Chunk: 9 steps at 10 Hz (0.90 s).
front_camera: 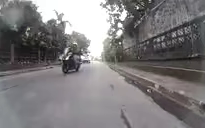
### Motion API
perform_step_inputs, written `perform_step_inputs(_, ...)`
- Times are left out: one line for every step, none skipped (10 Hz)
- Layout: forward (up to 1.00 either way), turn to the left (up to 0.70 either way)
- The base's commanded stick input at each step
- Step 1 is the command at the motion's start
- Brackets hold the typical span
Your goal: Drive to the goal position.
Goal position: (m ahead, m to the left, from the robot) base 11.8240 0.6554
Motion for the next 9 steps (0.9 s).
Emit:
perform_step_inputs(1.0, 0.0)
perform_step_inputs(1.0, 0.0)
perform_step_inputs(1.0, 0.0)
perform_step_inputs(1.0, 0.0)
perform_step_inputs(1.0, 0.0)
perform_step_inputs(1.0, 0.0)
perform_step_inputs(1.0, 0.0)
perform_step_inputs(1.0, 0.0)
perform_step_inputs(1.0, 0.0)
